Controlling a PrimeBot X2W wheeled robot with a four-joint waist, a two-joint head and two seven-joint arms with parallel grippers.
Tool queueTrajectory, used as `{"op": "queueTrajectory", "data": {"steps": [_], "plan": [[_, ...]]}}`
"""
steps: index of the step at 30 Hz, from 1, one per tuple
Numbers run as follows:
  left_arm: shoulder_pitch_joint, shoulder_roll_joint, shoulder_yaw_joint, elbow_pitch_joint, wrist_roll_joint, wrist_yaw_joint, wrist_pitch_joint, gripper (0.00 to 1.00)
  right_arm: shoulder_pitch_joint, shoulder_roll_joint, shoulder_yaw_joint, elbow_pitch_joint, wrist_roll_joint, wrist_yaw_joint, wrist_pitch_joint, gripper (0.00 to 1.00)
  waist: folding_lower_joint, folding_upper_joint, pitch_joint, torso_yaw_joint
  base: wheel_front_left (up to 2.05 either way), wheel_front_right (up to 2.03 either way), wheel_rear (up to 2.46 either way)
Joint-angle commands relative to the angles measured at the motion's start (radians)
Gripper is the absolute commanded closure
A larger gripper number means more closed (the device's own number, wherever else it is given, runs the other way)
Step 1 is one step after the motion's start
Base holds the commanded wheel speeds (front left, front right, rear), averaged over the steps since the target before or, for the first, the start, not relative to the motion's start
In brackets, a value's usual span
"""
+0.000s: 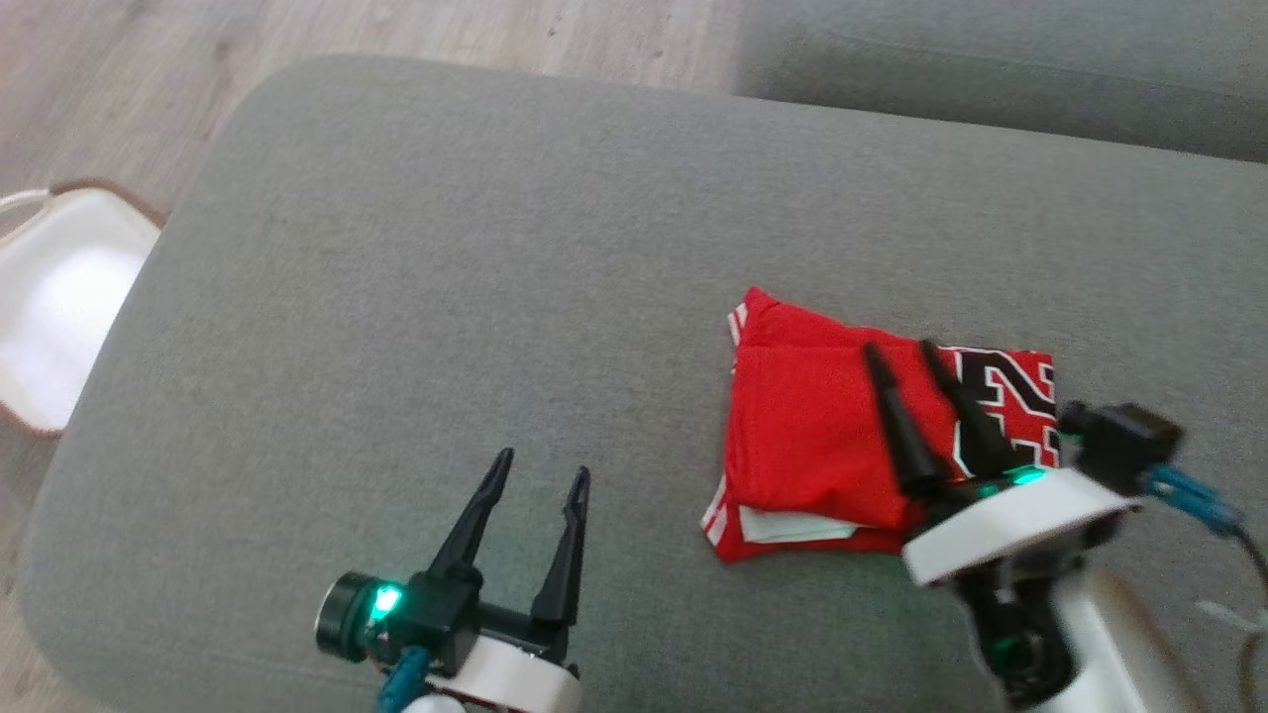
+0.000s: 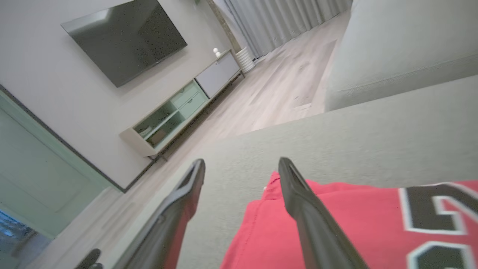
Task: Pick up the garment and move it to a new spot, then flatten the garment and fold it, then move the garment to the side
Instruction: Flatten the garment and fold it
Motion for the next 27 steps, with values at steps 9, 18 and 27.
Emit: {"op": "queueTrajectory", "data": {"steps": [9, 18, 27], "plan": [[0.061, -0.025, 0.135, -0.057, -0.034, 0.006, -0.010, 0.00, 0.070, -0.109, -0.138, -0.004, -0.148, -0.001, -0.240, 0.00, 0.0000, 0.0000, -0.090, -0.110, 0.00, 0.00, 0.00], [0.124, -0.040, 0.208, -0.071, -0.020, -0.001, -0.010, 0.00, 0.208, -0.131, -0.202, 0.067, -0.296, -0.001, -0.301, 0.00, 0.0000, 0.0000, -0.129, -0.177, 0.00, 0.00, 0.00], [0.159, -0.054, 0.246, -0.084, 0.038, -0.014, -0.010, 0.00, 0.254, -0.081, -0.220, 0.045, -0.429, -0.001, -0.301, 0.00, 0.0000, 0.0000, -0.132, -0.201, 0.00, 0.00, 0.00]]}}
